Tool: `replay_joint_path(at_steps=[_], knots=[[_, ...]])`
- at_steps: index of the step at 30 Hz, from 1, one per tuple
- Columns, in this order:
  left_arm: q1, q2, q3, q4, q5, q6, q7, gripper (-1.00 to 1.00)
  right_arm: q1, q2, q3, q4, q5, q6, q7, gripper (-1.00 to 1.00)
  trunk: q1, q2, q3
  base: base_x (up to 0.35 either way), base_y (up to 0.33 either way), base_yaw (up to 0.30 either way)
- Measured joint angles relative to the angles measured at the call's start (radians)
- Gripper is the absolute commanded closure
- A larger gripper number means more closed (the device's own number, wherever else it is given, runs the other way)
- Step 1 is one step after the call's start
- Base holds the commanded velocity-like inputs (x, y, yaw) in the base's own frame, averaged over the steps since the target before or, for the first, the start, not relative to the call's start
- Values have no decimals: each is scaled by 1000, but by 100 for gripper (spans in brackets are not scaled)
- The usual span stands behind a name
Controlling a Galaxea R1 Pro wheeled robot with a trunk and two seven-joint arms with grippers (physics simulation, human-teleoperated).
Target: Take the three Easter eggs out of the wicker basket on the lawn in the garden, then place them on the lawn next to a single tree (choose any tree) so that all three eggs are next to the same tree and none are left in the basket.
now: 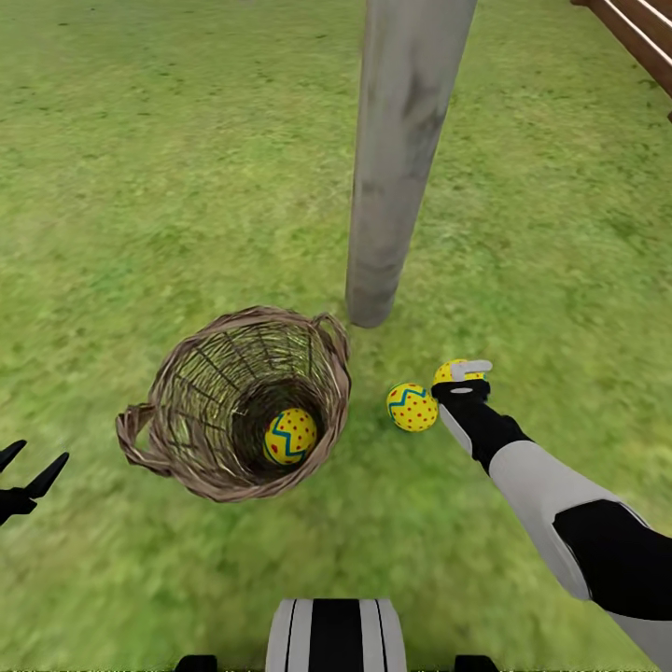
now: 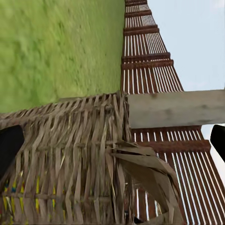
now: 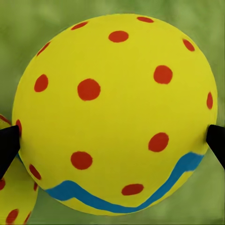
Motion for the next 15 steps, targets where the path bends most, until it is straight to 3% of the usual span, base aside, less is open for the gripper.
replay_joint_path(at_steps=[15], knots=[[0, 0, 0, 1, 0, 0, 1, -100, -2, -5, -3, 14, -6, 7, 1, 100, 7, -4, -58, 0, 0, 0]])
